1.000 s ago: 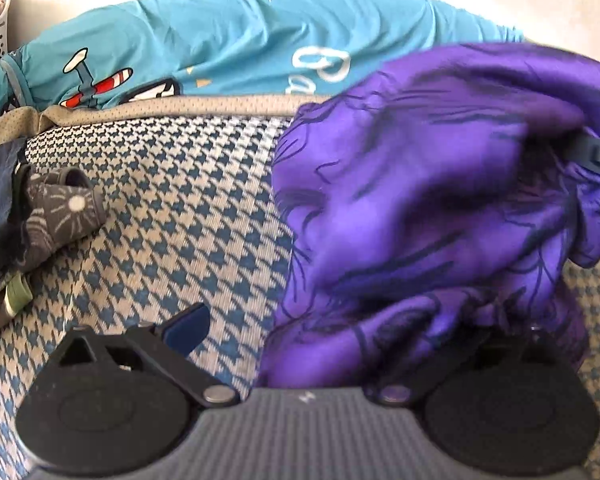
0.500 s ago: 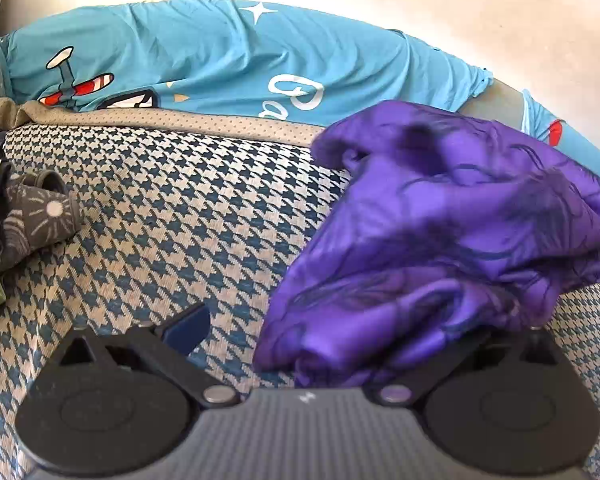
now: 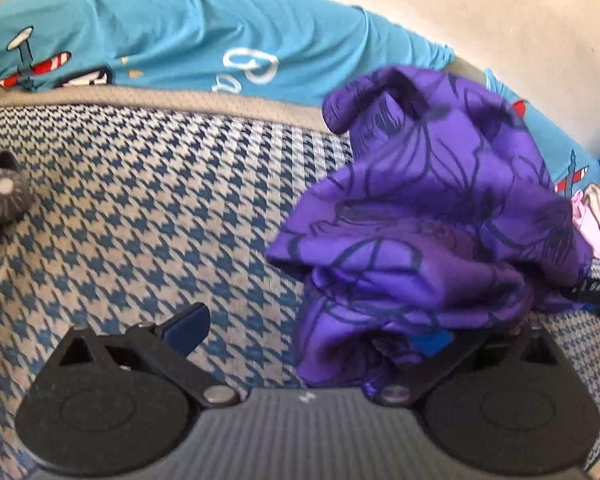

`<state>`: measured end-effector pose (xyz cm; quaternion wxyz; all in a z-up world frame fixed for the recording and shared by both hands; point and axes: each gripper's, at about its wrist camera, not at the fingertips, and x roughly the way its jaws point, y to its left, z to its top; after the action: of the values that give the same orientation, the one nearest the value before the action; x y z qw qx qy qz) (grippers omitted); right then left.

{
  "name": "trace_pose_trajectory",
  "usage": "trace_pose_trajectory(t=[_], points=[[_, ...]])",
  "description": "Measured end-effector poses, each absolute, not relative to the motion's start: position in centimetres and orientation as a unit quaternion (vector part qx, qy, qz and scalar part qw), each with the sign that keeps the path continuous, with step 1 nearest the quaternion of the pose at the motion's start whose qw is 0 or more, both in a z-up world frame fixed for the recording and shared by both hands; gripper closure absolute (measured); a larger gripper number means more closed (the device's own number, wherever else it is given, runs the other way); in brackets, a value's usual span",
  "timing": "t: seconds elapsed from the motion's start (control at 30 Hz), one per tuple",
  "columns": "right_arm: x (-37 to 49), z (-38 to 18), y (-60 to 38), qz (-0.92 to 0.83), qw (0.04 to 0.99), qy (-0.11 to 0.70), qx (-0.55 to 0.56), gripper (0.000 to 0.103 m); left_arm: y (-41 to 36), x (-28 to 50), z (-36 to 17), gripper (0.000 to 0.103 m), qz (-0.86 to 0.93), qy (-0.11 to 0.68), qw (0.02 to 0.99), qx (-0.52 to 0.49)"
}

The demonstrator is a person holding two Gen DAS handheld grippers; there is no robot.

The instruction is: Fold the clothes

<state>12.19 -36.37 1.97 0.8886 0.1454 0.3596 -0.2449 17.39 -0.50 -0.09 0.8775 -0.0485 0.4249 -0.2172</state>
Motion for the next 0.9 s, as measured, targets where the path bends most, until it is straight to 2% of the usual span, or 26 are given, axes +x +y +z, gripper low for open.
trace_pose_trajectory(t=[0.07,0.13,0.33,0.53,0.73,0.9], points=[[11.6,2.4,-36.6,-0.244,0.893,0.35,0.145,0.071,-0.7,17.4,-0.4,0.0,-0.218,0.425,0.877,-0.046],[11.0,3.1,-36.6,-0.245,0.899,0.335,0.137,0.062,-0.7,17.4,-0.6,0.0,-0.218,0.423,0.878,-0.043],[9.7,4.9,-35.8,-0.228,0.915,0.314,0.109,0.055,-1.3,17.1,-0.9,0.0,-0.223,0.421,0.878,-0.042],[9.0,4.9,-35.3,-0.223,0.904,0.357,0.074,0.032,-1.8,17.2,-1.2,0.0,-0.229,0.423,0.876,-0.041],[7.9,4.3,-35.0,-0.232,0.892,0.384,0.051,0.031,-1.8,17.1,-1.3,0.0,-0.23,0.42,0.877,-0.039],[5.8,5.9,-34.8,-0.231,0.911,0.333,0.072,0.03,-1.8,17.0,-1.6,0.0,-0.232,0.424,0.875,-0.043]])
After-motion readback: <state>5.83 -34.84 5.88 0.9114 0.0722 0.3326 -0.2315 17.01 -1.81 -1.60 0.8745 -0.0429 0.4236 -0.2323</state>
